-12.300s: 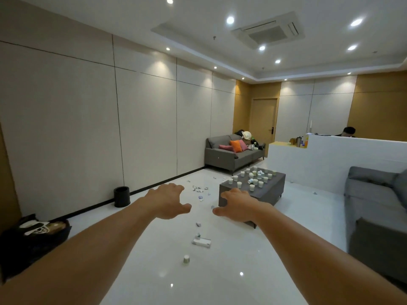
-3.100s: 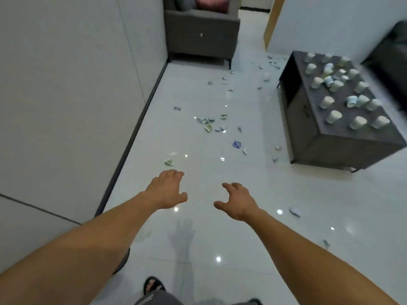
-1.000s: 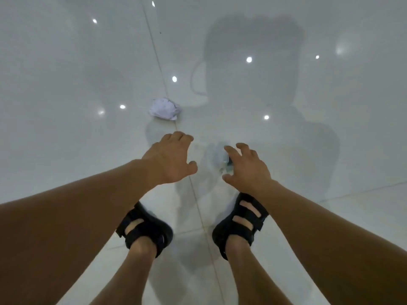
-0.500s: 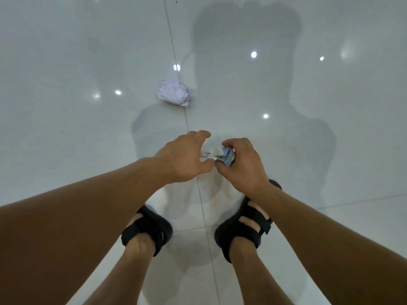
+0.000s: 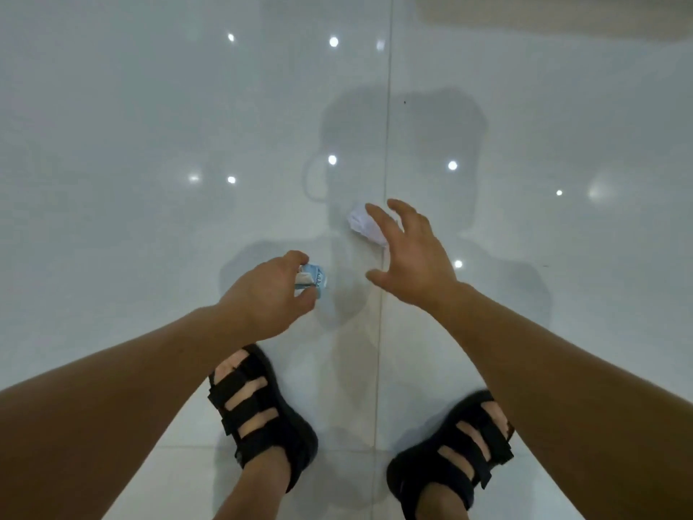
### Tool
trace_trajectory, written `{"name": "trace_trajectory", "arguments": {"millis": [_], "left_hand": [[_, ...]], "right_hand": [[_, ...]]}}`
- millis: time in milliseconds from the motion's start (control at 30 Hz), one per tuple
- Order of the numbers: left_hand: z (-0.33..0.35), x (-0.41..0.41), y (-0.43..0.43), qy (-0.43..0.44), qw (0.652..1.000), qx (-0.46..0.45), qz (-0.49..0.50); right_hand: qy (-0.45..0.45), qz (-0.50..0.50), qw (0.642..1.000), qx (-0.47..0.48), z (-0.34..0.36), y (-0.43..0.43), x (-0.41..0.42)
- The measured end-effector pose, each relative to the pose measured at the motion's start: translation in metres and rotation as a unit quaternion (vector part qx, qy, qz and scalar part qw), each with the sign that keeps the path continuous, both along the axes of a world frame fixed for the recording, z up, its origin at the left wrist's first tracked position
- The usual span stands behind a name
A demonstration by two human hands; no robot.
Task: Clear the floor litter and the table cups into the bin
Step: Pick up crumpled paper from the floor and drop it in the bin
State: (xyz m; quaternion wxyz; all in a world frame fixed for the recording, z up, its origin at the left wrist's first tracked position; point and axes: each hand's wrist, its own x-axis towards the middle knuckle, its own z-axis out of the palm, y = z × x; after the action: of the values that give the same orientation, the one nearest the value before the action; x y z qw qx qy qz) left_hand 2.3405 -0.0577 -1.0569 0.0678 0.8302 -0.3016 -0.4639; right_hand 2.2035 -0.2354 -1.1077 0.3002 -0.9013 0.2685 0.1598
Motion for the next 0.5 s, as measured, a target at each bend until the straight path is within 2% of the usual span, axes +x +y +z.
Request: {"name": "trace_trajectory", "arguments": {"millis": [100, 167, 333, 500], "left_hand": [[-0.014, 0.015, 0.028, -0.017, 1.0, 0.024, -0.002], [-0.02, 0.021, 0.038, -0.024, 1.0, 0.017, 0.003], [-0.021, 0.036, 0.034, -0.044, 0.998, -0.021, 0.033], [0.031, 0.044, 0.017, -0.064, 0.996, -0.052, 0.027]], "right_hand": [[0.098, 0.026, 0.993, -0.053, -0.033, -0.008, 0.027], [0.123, 0.034, 0.99, -0.059, -0.048, -0.002, 0.036], [0.082, -0.023, 0.996, -0.024, -0.051, 0.03, 0.033], [0.004, -0.033, 0.999, 0.007, 0.034, 0.044, 0.057]]}}
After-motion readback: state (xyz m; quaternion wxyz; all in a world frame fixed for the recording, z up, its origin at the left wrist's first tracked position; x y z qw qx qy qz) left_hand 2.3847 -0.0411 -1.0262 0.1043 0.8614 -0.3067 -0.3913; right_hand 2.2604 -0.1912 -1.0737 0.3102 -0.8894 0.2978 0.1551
